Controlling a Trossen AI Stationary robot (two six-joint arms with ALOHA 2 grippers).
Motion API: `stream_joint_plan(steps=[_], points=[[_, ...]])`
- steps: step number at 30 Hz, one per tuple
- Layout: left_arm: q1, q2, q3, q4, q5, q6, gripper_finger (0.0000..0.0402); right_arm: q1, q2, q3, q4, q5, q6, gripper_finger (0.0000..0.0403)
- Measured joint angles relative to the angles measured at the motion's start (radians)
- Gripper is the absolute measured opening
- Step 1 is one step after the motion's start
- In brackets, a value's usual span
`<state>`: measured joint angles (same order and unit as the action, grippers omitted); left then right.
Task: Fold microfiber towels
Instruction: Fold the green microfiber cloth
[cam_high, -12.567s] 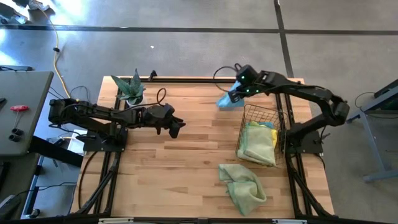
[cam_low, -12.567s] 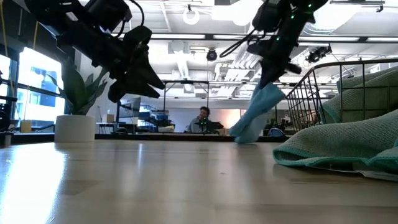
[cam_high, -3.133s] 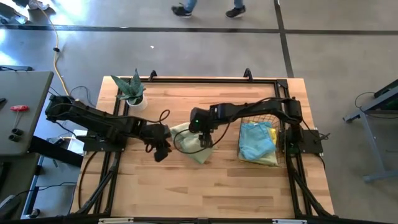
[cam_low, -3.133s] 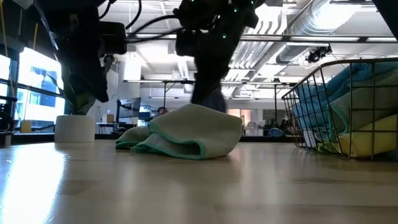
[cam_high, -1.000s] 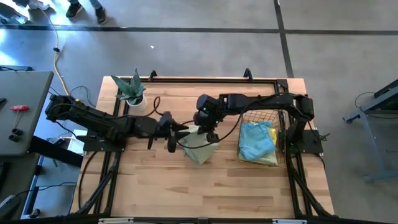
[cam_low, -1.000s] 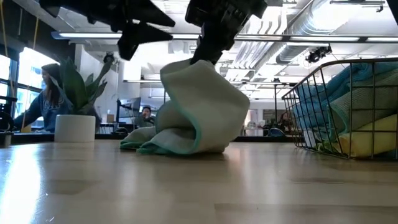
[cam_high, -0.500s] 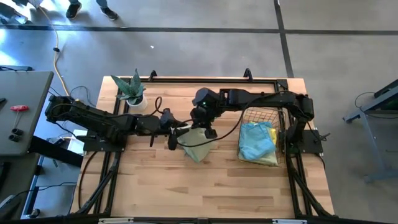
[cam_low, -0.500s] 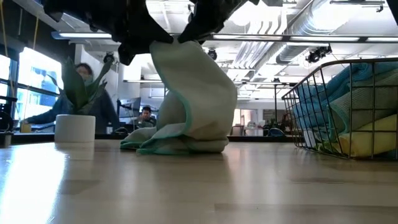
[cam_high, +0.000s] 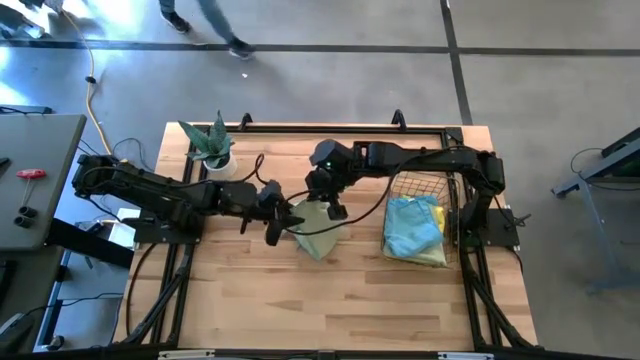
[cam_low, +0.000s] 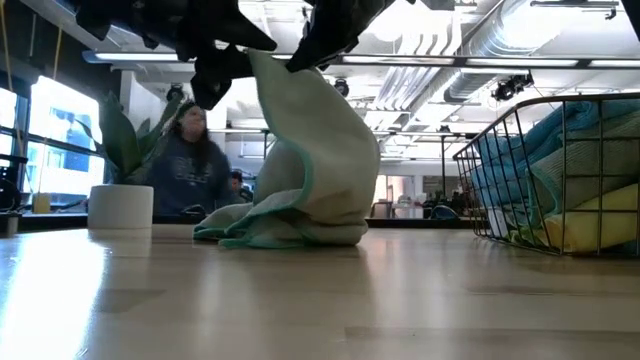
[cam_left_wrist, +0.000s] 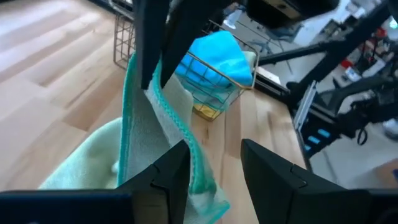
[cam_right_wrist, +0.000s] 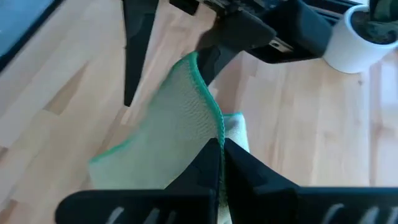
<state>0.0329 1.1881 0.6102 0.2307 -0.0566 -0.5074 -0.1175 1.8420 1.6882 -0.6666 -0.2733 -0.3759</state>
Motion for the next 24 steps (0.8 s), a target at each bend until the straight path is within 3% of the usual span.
stream_joint_plan(steps=[5,12,21,24], points=[[0.001,0.000,0.000,0.000,-0.051,-0.067,0.0109,0.002,0.000,0.000,0.000,0.032,0.000,0.0000],[0.001,0.000,0.000,0.026,-0.061,-0.160,0.0008,0.002,0.000,0.000,0.000,0.032,0.047,0.0002],[0.000,0.000,0.000,0.127,-0.060,-0.216,0.0002,0.000,-0.012,0.000,-0.068,0.035,0.106,0.0053],[0.000,0.000,0.000,0.127,-0.060,-0.233,0.0001,-0.001,-0.034,0.007,-0.089,0.090,0.106,0.0077]])
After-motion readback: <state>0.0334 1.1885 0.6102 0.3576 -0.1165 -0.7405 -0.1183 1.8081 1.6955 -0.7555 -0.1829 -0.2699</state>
